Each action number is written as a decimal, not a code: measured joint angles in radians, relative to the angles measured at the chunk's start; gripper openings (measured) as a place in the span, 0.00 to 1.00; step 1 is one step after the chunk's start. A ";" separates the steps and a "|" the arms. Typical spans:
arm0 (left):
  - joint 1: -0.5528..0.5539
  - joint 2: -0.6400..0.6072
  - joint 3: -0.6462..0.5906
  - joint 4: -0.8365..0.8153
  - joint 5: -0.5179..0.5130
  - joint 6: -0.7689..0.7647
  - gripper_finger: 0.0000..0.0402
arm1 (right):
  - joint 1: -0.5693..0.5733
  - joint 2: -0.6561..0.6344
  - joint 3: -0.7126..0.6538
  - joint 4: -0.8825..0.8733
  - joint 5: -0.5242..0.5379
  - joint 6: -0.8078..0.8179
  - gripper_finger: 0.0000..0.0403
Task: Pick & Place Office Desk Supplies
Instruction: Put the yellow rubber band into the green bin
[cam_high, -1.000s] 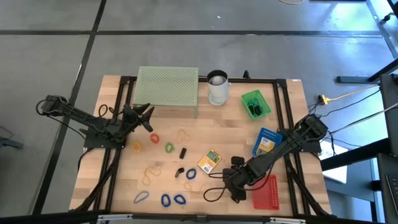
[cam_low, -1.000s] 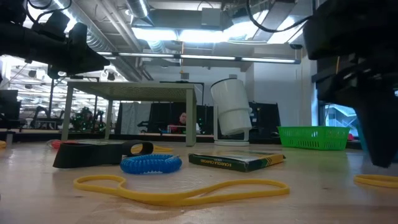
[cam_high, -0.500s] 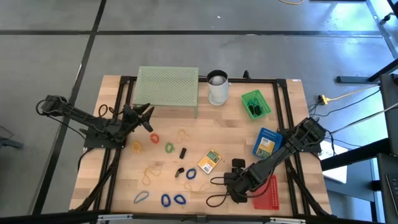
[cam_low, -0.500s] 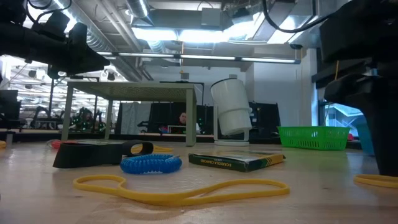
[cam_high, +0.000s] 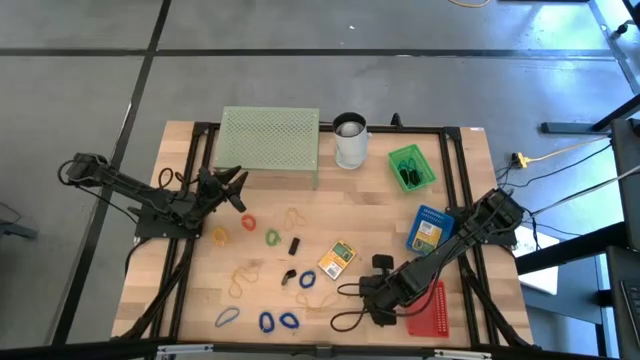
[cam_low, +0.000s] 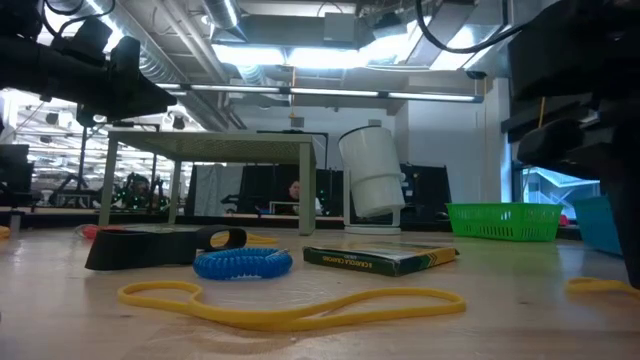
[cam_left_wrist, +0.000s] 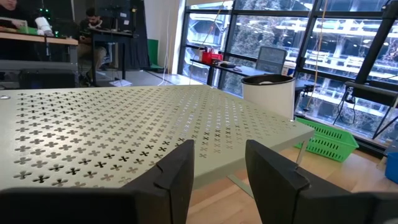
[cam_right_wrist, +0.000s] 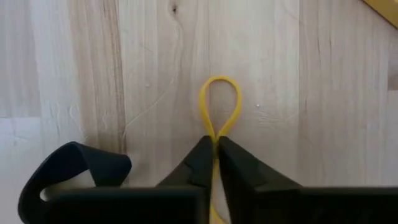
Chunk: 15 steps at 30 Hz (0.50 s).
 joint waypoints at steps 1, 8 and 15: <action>0.000 0.000 0.000 0.000 0.000 0.000 0.35 | 0.000 0.000 0.000 0.001 0.005 0.003 0.02; 0.000 0.000 0.000 0.000 0.000 0.000 0.35 | -0.001 0.003 0.010 0.004 0.044 0.027 0.01; 0.000 0.000 0.000 0.000 0.000 0.000 0.35 | -0.010 -0.007 0.068 0.017 0.228 0.050 0.00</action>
